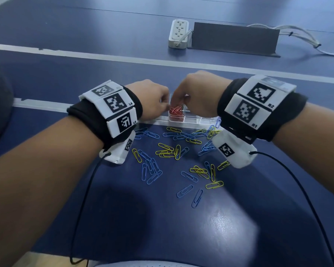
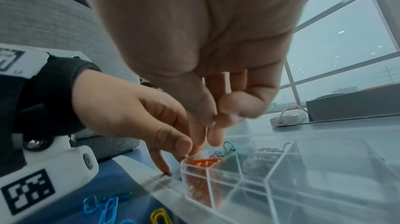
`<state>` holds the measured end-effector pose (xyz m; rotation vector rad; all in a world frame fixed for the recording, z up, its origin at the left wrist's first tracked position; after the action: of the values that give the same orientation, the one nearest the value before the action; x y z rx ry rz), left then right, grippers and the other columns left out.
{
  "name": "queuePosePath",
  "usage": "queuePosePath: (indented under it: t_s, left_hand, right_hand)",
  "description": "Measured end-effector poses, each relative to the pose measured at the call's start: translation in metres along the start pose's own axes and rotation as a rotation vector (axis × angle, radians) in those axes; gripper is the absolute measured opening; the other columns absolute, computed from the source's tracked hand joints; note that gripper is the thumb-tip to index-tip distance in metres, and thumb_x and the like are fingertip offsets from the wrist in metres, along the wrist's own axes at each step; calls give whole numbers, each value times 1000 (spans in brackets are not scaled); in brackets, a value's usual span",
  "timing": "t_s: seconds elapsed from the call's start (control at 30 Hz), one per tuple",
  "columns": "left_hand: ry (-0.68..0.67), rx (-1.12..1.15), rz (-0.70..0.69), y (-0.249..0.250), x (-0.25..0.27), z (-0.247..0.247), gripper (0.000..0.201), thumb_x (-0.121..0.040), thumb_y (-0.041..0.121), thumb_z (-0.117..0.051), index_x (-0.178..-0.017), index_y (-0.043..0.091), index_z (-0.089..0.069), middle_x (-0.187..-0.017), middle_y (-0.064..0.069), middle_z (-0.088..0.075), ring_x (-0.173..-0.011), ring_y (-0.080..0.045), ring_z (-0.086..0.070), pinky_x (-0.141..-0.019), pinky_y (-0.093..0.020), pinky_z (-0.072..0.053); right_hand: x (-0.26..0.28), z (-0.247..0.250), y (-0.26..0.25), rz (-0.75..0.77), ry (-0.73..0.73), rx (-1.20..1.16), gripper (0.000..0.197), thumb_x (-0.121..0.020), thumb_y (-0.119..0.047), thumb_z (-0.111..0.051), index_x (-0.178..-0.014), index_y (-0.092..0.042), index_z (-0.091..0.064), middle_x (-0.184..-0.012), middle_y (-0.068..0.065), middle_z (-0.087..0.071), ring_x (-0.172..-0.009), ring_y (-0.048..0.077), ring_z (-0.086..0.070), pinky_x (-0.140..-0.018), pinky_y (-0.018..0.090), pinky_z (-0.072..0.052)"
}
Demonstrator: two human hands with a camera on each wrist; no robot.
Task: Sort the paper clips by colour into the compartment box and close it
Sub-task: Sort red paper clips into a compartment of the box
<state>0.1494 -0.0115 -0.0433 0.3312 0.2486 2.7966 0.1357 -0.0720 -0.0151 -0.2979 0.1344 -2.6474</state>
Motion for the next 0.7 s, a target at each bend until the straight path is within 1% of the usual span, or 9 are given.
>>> queuePosePath:
  t_s: [0.13,0.2,0.27,0.33,0.4,0.47,0.53,0.6,0.7]
  left_hand:
    - [-16,-2,-2,0,0,-1,16,-92,35,-46,-93,22,-56,-109,-7,-66,-96,-25,-55,-82,-30,-41]
    - [-17,4,-4,0,1,0,11,-92,33,-47,-89,24,-52,-109,-5,-66,-95,-24,-54,-83,-31,-41]
    - [-13,21,3,-1,2,0,12,-92,30,-47,-93,22,-56,-108,-5,-65,-98,-25,-55,-85,-31,-43]
    - [-8,31,12,-3,4,0,18,-91,24,-45,-99,19,-60,-107,-7,-65,-99,-28,-56,-86,-32,-45]
    - [-11,33,16,-4,5,0,17,-89,22,-44,-94,18,-60,-99,-8,-64,-92,-27,-55,-84,-32,-45]
    - [-21,32,21,-3,9,-1,13,-86,24,-46,-84,18,-57,-86,-5,-60,-83,-24,-51,-80,-30,-45]
    - [-44,37,22,-4,12,-3,15,-83,26,-49,-75,17,-56,-73,-2,-57,-76,-24,-50,-72,-27,-43]
    - [-65,39,18,-3,16,-3,17,-81,27,-52,-68,17,-56,-64,2,-55,-69,-21,-49,-67,-26,-40]
    - [-93,35,5,0,21,-1,15,-80,30,-57,-73,18,-61,-61,8,-58,-69,-18,-53,-70,-27,-44]
  right_hand:
    - [0,-14,-7,69,-63,65,41,-85,-7,-43,-110,-25,-70,-111,8,-67,-102,32,-58,-87,31,-47]
    - [1,-7,-7,93,-9,45,41,-85,-6,-43,-110,-23,-70,-111,6,-68,-104,30,-59,-87,29,-44]
    - [4,13,2,68,98,-24,38,-87,-6,-45,-110,-22,-70,-111,2,-69,-104,25,-60,-88,24,-41]
    - [13,29,17,7,171,-84,33,-88,-10,-48,-105,-23,-72,-101,1,-71,-91,21,-59,-82,20,-38]
    - [26,32,34,-82,155,-105,28,-86,-12,-52,-99,-23,-74,-81,0,-65,-80,18,-55,-80,19,-39]
    - [40,26,55,-201,84,-97,24,-83,-13,-54,-92,-20,-75,-74,0,-63,-77,21,-59,-83,25,-49]
    - [50,15,77,-326,10,-85,25,-81,-10,-51,-88,-14,-75,-73,6,-70,-71,24,-63,-81,32,-55]
    - [55,3,91,-399,-27,-78,27,-80,-8,-49,-87,-12,-75,-75,12,-72,-74,27,-67,-78,34,-57]
    - [53,-17,94,-392,-49,-47,23,-79,-13,-56,-92,-20,-75,-82,11,-67,-89,33,-65,-80,32,-54]
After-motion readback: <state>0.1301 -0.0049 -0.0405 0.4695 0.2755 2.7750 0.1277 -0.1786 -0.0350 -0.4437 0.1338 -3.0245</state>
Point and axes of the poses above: each hand's wrist, its own x-axis away from the middle knuckle, its own z-axis out of the back of the hand, y = z × x, the point moved 10 cm from there along -x, towards the middle knuckle
